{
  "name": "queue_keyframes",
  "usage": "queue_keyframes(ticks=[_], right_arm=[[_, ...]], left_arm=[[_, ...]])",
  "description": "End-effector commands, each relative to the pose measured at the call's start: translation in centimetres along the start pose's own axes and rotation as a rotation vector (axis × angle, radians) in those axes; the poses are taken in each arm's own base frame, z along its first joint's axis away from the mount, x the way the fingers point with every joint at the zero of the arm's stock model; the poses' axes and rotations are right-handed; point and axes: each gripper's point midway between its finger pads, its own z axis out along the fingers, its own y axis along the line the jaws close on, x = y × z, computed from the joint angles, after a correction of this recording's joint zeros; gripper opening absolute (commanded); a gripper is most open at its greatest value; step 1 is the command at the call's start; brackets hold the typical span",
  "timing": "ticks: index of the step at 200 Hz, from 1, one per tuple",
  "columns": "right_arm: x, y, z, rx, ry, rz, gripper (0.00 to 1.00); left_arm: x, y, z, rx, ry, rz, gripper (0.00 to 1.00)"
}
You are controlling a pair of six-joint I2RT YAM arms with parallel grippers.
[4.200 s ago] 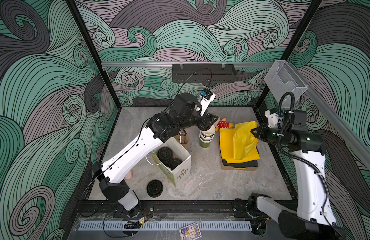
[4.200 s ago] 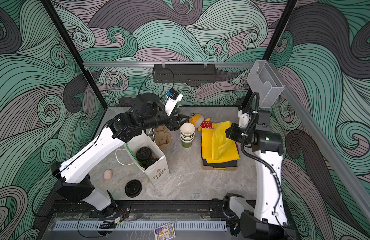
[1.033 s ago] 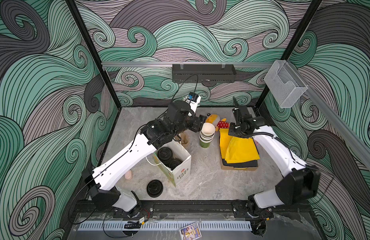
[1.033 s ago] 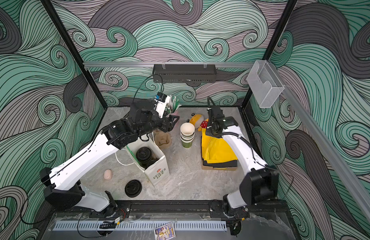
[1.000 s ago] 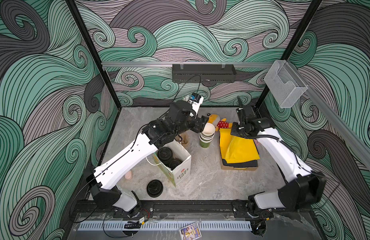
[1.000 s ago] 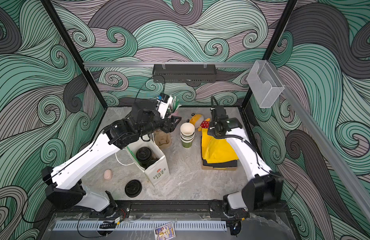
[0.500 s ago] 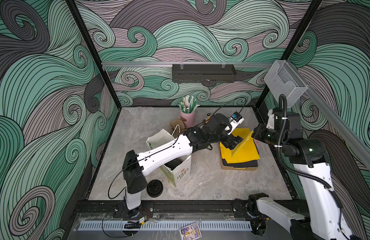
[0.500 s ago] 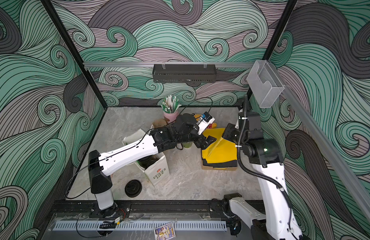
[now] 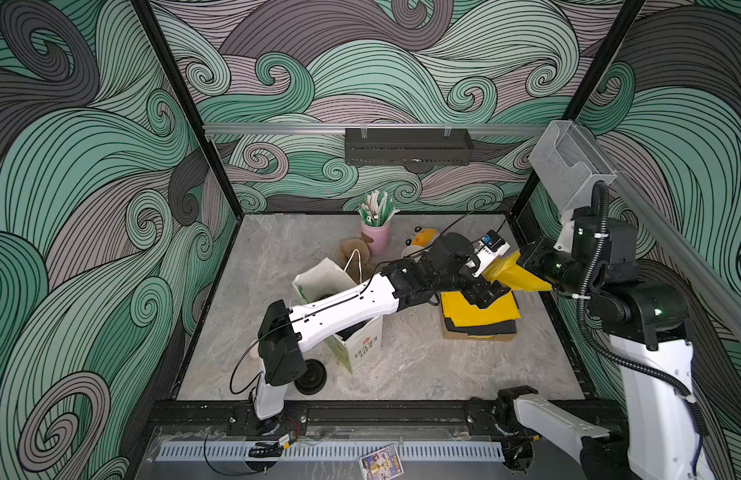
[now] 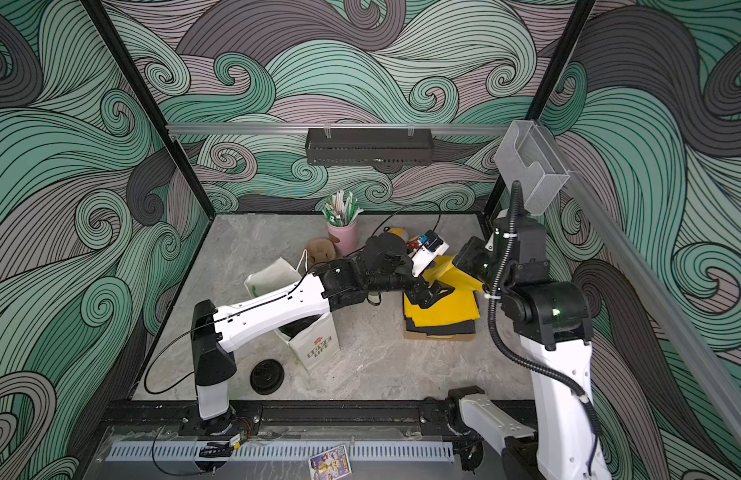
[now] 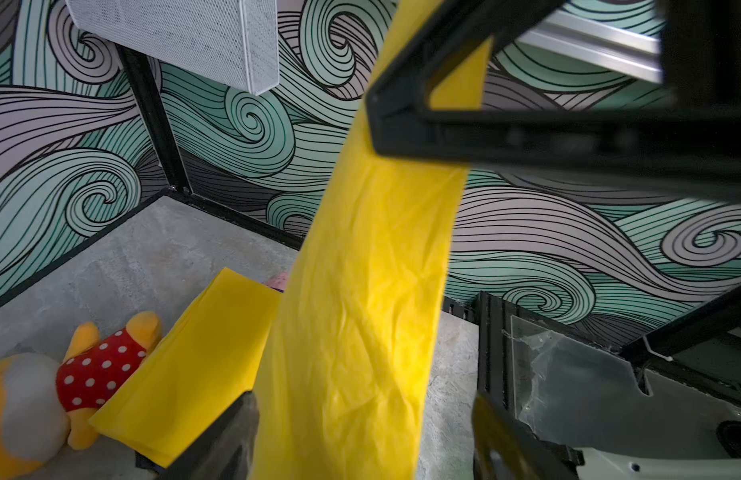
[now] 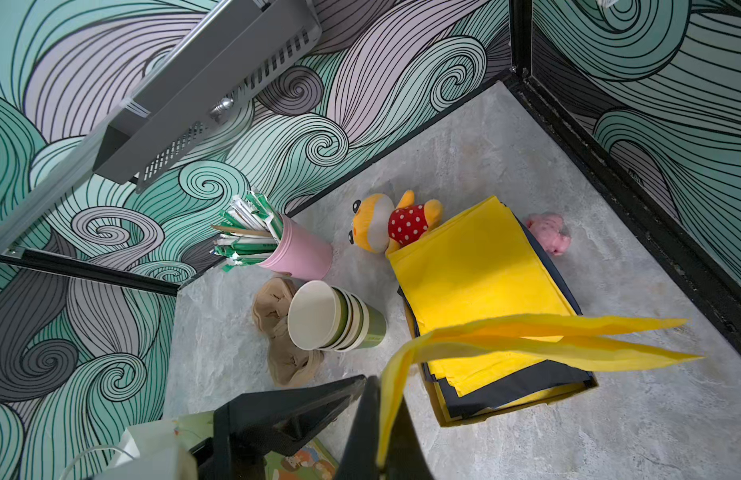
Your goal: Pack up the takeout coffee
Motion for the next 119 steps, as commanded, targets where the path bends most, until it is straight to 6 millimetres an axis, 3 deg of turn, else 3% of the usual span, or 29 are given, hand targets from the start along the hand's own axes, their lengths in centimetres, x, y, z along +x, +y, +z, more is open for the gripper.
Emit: queue_keyframes(ticks=[1, 55, 87, 104, 119], right_arm=[[-0.4, 0.0, -0.9, -0.005, -0.021, 0.054, 0.00], [-1.0, 0.6, -1.8, -0.040, -0.043, 0.107, 0.00], [-1.4, 1.2, -3.1, -0.076, -0.059, 0.091, 0.00], [-2.0, 1.6, -5.0, -0.107, -0.092, 0.001, 0.35], [-3.0, 1.7, -7.8, -0.127, -0.173, -0.126, 0.52]], left_arm=[[-1.4, 1.4, 0.4, -0.079, -0.032, 0.025, 0.71], [-2.0, 2.4, 0.6, -0.143, -0.036, 0.046, 0.33], [-3.8, 3.0, -0.1, -0.192, -0.098, 0.057, 0.04], [-5.4, 4.2, -1.4, -0.277, -0.155, 0.078, 0.00], [-6.9, 5.2, -3.1, -0.359, -0.211, 0.123, 0.00]])
